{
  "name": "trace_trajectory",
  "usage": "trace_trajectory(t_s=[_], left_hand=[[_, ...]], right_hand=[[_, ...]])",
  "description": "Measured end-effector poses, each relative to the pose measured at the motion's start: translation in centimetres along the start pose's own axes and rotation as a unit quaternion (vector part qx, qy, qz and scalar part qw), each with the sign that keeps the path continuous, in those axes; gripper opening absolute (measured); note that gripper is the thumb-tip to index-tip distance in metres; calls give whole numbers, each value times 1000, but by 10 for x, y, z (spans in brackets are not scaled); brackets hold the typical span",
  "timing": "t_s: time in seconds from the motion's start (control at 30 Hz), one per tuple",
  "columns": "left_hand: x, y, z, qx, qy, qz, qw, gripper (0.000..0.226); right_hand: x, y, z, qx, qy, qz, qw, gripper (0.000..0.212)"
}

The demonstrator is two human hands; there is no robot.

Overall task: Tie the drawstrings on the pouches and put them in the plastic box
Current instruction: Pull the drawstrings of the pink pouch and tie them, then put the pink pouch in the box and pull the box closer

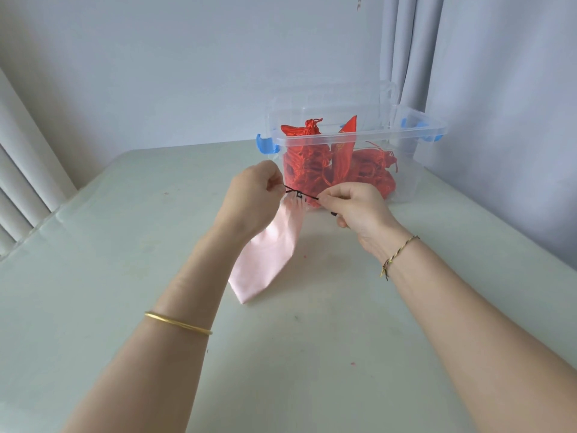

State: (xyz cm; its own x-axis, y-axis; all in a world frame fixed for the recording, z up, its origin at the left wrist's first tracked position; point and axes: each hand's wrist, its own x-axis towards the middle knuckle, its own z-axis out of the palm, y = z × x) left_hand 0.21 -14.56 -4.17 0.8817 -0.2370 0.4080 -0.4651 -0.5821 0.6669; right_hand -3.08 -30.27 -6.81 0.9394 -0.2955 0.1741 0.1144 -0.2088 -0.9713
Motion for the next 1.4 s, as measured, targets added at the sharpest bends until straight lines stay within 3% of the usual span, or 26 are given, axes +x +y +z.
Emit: trace_trajectory(t_s=[0.1,0.17,0.23,0.33,0.47,0.7,0.83,0.97,1.07,1.13,1.23,1.33,1.4], left_hand=[[-1,1,1,-40,-38,-21,998,12],[-2,5,1,-73,-48,-24,996,13],[-1,11,1,-103,-54,-20,993,8],[8,27,-3,-101,-68,4,993,7],[34,61,-13,-103,-81,31,991,5],[108,90,-17,-46,14,35,998,16],[150,78,-8,-1,48,20,999,21],[180,61,-5,66,76,21,995,31],[193,54,-1,149,60,26,987,43],[199,51,5,210,35,26,977,49],[209,49,13,279,-10,21,960,49],[220,43,22,312,-54,1,948,42],[225,38,26,319,-65,-14,945,39]], right_hand=[[-4,-6,-1,-3,-77,10,997,12],[-8,-12,0,-2,-140,9,990,15],[-10,-18,0,-49,-154,-28,986,23],[-10,-28,-4,-81,-131,-71,986,17],[4,-57,-35,-101,-124,-80,984,28],[94,-127,-105,-119,56,-135,982,28],[167,-140,-121,-219,85,-137,962,35],[202,-130,-118,-365,27,-172,915,29],[208,-105,-110,-545,-64,-144,823,32],[210,-90,-110,-610,-55,-120,781,35],[206,-90,-118,-590,15,-116,799,34],[192,-101,-124,-500,-54,-67,862,24],[179,-102,-126,-485,-89,-43,869,20]])
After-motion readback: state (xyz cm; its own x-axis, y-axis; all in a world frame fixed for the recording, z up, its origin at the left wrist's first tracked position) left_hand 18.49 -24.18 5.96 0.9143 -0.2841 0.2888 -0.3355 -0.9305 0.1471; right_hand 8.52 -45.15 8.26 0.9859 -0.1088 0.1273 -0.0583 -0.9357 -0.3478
